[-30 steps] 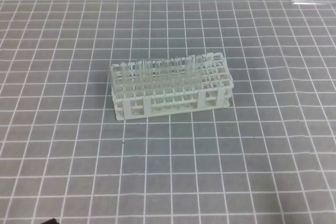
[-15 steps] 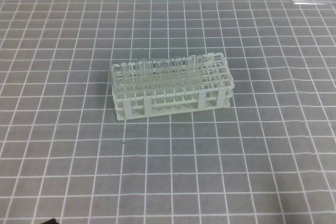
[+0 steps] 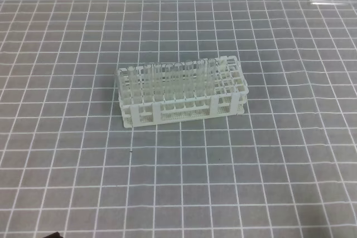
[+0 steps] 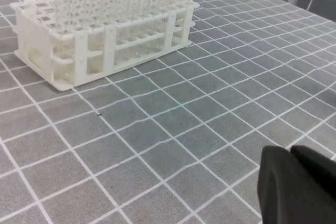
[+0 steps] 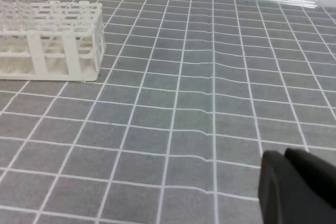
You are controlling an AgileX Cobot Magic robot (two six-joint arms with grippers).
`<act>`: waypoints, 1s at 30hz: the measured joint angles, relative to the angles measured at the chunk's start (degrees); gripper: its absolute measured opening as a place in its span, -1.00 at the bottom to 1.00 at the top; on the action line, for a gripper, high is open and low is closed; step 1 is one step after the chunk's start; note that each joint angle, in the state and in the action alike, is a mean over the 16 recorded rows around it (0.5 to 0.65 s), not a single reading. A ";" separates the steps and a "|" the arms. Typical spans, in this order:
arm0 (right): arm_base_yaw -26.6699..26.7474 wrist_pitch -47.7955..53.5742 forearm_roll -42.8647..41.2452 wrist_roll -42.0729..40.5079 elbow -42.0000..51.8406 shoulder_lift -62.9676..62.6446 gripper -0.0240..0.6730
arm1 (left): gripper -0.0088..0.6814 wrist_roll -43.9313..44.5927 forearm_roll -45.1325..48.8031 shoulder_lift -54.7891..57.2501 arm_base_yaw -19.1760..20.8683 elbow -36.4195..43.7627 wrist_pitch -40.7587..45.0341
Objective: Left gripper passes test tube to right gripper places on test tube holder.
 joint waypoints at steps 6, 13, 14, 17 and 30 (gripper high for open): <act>0.00 0.20 0.40 0.02 0.00 0.00 -0.97 | -0.98 0.01 0.00 0.00 0.00 0.05 -0.04; 0.00 0.20 1.18 0.02 0.00 0.00 -0.97 | -0.98 0.01 0.01 -0.07 0.00 0.10 -0.09; 0.00 0.20 1.20 0.02 0.00 0.00 -0.97 | -0.98 0.01 0.00 0.00 0.00 0.05 -0.04; 0.00 0.20 1.27 0.02 0.00 0.00 -0.97 | -0.98 0.01 0.00 0.07 0.00 0.00 -0.04; 0.00 0.20 1.40 0.02 0.00 0.00 -0.97 | -0.98 5.44 -2.00 0.12 13.48 -0.05 0.62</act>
